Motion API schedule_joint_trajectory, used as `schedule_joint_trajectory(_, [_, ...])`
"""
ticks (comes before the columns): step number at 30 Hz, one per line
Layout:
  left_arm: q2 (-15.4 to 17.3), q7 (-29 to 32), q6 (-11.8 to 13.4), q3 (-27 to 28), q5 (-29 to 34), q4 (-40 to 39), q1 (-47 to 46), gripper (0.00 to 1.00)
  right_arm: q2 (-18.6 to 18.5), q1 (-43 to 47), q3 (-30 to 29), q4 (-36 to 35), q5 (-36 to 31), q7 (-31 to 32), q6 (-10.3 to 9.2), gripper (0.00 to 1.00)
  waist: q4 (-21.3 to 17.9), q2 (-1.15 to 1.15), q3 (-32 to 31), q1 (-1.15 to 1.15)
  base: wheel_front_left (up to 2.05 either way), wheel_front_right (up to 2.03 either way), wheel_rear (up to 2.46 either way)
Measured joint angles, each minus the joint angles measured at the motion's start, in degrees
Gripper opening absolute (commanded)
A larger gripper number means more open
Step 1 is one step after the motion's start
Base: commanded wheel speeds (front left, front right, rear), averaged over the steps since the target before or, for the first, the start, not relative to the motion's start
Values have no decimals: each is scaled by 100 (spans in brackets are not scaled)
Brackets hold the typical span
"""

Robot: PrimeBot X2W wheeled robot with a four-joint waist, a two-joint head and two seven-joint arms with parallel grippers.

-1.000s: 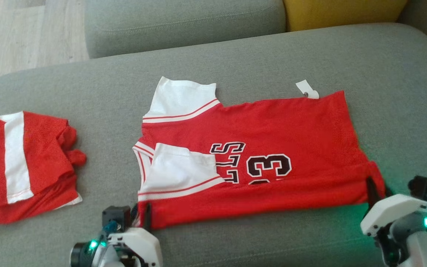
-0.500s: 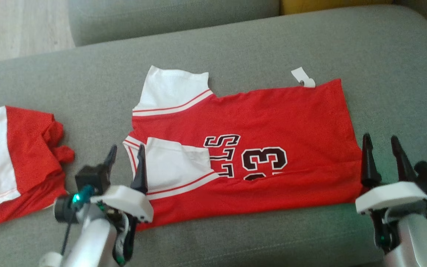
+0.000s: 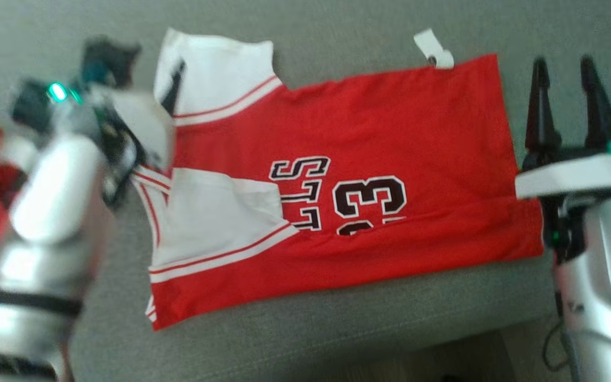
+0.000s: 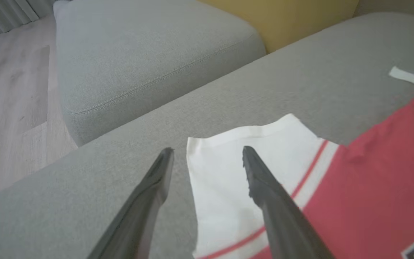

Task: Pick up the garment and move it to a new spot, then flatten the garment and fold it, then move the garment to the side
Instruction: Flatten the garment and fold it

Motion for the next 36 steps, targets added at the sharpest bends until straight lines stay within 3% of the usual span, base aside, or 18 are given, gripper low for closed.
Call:
schedule_joint_trajectory(5, [402,660,-299,-203,103,821,-1229,100,-101,-672,108,-116,121,38,0,100,-216,0,586,1,0,0,0])
schedule_joint_trajectory(15, [698,1028,-388,-754,90,1950,-2369,100,-155,-1046,266,-151,250,55,0,100,-711,0,1233,0,0,0,0])
schedule_joint_trajectory(30, [638,851,-387,-1726,-724,2209,-2575,100,-154,-1049,249,89,257,2,0,100,-689,0,1160,0,0,0,0])
schedule_joint_trajectory(36, [666,1112,-386,-2230,-1177,2204,-2594,100,-153,-1085,250,181,298,-5,0,100,-684,0,1075,0,0,0,0])
